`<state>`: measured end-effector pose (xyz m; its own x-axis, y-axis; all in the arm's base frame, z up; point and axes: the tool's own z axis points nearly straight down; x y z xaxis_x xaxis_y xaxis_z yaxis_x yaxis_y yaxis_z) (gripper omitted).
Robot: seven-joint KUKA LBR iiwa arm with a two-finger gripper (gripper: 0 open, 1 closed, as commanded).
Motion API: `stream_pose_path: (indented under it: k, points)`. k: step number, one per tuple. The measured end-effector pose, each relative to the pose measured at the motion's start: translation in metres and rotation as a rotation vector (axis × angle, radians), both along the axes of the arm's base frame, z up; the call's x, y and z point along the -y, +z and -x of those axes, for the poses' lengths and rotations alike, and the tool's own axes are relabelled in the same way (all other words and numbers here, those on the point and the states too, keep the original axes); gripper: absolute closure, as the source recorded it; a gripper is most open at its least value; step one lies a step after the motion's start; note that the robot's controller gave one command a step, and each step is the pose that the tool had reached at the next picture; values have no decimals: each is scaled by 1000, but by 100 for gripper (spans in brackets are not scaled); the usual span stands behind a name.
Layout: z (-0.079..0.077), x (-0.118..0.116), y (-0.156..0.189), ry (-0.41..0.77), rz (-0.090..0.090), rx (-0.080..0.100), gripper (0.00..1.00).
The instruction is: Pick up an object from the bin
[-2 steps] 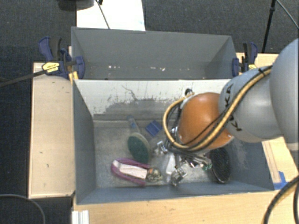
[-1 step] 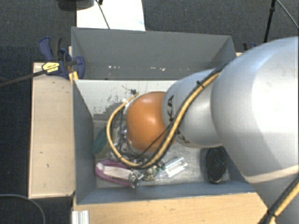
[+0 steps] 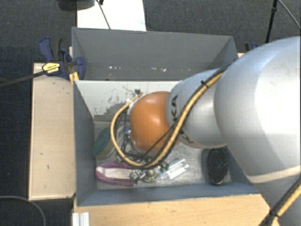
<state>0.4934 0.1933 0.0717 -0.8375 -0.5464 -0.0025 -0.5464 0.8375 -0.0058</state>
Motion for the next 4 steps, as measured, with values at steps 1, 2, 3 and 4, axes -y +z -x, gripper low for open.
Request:
stream_pose_path:
  k: [1, 2, 3, 4]
  points:
    - [1, -2, 41, 21, -3, 0, 100]
    - [2, -3, 39, 22, -4, -4, 0]
    - [11, -15, 4, 194, -5, 13, 0]
    - [12, -11, 3, 192, 2, 5, 100]
